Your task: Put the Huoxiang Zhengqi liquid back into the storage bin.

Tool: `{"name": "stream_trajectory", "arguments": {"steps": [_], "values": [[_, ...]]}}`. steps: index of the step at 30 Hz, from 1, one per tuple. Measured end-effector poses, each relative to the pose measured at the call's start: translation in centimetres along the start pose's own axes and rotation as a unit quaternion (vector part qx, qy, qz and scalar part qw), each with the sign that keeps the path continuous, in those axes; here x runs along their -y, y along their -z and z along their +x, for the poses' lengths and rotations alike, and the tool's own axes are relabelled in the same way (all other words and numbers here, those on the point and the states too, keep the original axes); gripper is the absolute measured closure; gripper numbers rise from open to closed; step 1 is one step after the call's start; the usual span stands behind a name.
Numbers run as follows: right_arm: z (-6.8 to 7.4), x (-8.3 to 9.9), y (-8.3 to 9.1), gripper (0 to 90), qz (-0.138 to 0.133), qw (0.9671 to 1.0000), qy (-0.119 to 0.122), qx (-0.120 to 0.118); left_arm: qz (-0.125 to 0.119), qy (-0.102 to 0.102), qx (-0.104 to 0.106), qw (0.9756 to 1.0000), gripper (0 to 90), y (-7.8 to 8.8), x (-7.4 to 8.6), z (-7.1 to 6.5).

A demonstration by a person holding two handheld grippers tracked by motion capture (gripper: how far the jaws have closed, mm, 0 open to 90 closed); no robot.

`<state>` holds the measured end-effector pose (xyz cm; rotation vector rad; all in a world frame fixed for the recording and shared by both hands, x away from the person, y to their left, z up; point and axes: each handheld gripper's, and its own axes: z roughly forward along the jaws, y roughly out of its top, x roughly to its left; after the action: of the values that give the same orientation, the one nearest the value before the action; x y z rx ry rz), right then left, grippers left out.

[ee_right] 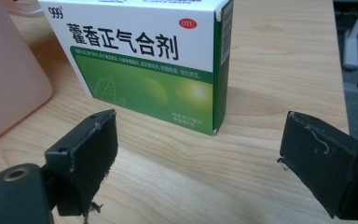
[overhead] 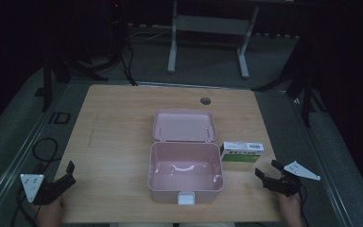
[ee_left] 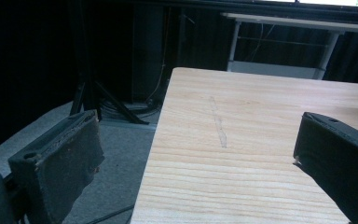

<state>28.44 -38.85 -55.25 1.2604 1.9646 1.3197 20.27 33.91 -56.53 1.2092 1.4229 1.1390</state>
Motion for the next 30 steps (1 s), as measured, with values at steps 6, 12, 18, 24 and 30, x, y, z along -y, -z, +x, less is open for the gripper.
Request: {"name": "stream_trajectory", "arguments": {"steps": [6,12,18,24,30], "values": [[-0.5,-0.1,0.0,13.3,0.025,0.9955,0.042,-0.081,0.000,-0.002,0.005,1.0000,1.2,0.0,0.0,0.0],[-0.4,-0.5,-0.5,13.8,0.090,0.9766,0.085,-0.176,0.000,0.001,0.008,1.0000,1.2,0.0,0.0,0.1],[0.7,-1.3,-1.9,14.1,0.187,0.9442,0.147,-0.228,0.001,0.000,0.013,0.9999,1.2,0.0,0.0,0.1],[1.4,-2.8,-2.4,14.3,0.273,0.9107,0.210,-0.228,0.002,0.001,0.016,0.9999,1.2,0.0,0.0,0.1],[2.6,-4.4,-2.4,15.0,0.334,0.8720,0.280,-0.224,0.001,0.001,0.018,0.9998,1.2,0.0,0.0,0.1]]}}
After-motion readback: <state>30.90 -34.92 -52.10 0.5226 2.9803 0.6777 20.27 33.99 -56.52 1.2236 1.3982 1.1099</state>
